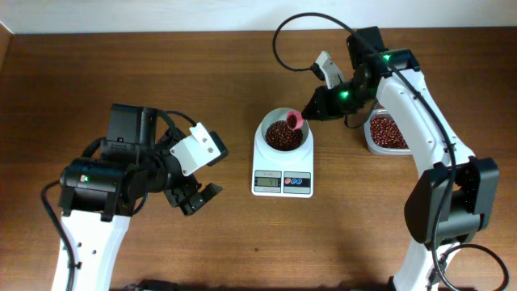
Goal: Scoop and weigh 50g on scale
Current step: 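Tilt the scoop slowly to trickle beans into the bowl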
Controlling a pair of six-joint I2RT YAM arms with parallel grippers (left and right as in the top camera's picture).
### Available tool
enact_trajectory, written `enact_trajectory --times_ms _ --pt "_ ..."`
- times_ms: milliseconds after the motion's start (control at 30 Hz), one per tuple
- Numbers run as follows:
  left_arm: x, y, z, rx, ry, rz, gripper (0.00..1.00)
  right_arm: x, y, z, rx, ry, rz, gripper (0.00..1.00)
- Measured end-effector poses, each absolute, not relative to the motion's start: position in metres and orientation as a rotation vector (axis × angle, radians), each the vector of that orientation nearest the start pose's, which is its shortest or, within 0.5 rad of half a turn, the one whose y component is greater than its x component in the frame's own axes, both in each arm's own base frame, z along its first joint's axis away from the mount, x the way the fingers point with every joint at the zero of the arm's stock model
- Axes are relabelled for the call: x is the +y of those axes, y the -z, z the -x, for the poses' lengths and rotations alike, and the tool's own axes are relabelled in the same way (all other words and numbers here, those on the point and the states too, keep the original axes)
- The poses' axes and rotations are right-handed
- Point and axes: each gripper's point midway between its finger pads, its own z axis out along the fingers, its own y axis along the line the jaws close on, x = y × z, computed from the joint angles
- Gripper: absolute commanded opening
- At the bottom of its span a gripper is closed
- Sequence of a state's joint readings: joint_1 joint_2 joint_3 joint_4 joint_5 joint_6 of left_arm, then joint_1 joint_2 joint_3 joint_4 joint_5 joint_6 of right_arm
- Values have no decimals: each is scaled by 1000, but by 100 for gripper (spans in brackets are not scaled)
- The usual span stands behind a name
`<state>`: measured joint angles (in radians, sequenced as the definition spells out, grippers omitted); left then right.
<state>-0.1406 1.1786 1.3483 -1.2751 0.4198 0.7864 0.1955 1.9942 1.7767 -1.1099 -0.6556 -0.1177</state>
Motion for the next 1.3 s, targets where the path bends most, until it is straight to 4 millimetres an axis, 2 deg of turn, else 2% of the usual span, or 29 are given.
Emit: enact_trajectory --times_ms 133,267,1133,1233,1300 --pt "-105 -252 -242 2227 324 -1257 99 192 -161 -400 2659 -1002 652 4" --pt "-105 -252 -242 2227 324 -1257 99 187 -156 -402 2688 -938 636 4" --pt "-105 -252 -242 2227 324 -1257 99 191 -158 -402 2656 -963 673 4" --pt "-105 -252 -242 2227 324 -1257 99 186 -155 -406 2678 -905 644 4" --pt "-105 -252 -242 2227 324 -1257 99 191 -157 -402 2642 -942 715 4"
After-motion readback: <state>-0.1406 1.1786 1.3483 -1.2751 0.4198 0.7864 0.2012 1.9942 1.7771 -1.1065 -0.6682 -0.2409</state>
